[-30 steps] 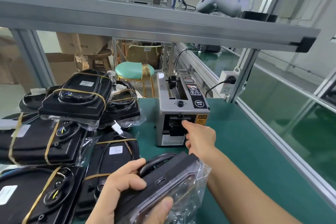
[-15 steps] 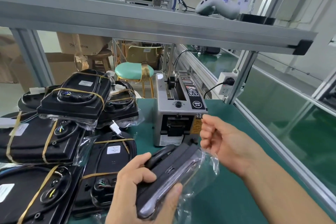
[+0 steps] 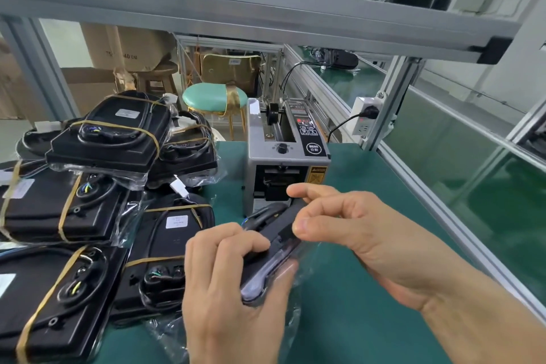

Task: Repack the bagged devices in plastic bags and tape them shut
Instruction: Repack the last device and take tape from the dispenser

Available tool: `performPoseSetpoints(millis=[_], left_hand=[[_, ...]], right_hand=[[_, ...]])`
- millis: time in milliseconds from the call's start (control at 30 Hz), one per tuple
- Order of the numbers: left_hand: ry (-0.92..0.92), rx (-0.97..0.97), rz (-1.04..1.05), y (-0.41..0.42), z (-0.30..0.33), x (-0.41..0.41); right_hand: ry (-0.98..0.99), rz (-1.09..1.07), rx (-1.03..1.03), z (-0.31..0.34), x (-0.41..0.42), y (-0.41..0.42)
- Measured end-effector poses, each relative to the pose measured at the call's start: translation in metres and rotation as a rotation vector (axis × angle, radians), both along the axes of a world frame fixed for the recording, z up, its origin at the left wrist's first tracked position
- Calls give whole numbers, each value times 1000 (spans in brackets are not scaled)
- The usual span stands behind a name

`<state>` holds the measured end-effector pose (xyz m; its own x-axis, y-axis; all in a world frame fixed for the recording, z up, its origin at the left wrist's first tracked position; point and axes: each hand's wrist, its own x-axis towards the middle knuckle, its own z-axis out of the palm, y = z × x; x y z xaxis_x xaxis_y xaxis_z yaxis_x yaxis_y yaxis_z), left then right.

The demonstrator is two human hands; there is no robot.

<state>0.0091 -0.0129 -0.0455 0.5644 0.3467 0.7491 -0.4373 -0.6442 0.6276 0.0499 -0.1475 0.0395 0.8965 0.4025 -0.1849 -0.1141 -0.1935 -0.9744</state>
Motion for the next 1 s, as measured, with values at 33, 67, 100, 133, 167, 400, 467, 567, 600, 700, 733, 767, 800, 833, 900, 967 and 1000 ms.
performPoseSetpoints(millis=[33,67,100,133,167,400,467,567,600,700,733,767,800,833,900,967,1000], left_hand=[[-4,-9,-5,0,1,1],[-7,-14,-12,0,2,1],[-9,-17,-18,0,2,0],[-9,-19,-23,0,2,1],[-6,-18,-26,0,2,1],[-5,-15,-59,1,2,0],[-12,-20,-75,1,2,0],[-14,-19,-87,2,3,-1],[-10,-13,-87,2,3,-1],[-5,11,-85,1,3,-1],[-7,22,-84,1,2,-1],[-11,30,-83,0,2,-1],[-13,35,-83,0,1,-2],[-13,38,-82,0,1,-2],[-8,47,-80,-1,0,-1],[-2,64,-69,-2,0,-2],[-2,77,-60,-3,1,-2]], right_hand=[[7,0,-4,0,0,1],[16,0,-8,-1,-1,1],[24,-1,-13,0,-1,1],[27,1,-19,1,-1,2],[30,1,-26,1,-1,2],[33,20,-102,7,0,5],[28,27,-134,9,1,5],[15,39,-174,12,2,5],[10,41,-183,13,2,5],[-15,35,-210,13,1,6],[-25,28,-217,13,0,6],[-33,24,-227,12,0,6],[-42,24,-238,12,-1,5],[-52,25,-250,11,-1,5],[-81,27,-274,10,-1,4],[-121,27,-309,8,-1,3],[-146,21,-328,6,-2,3]])
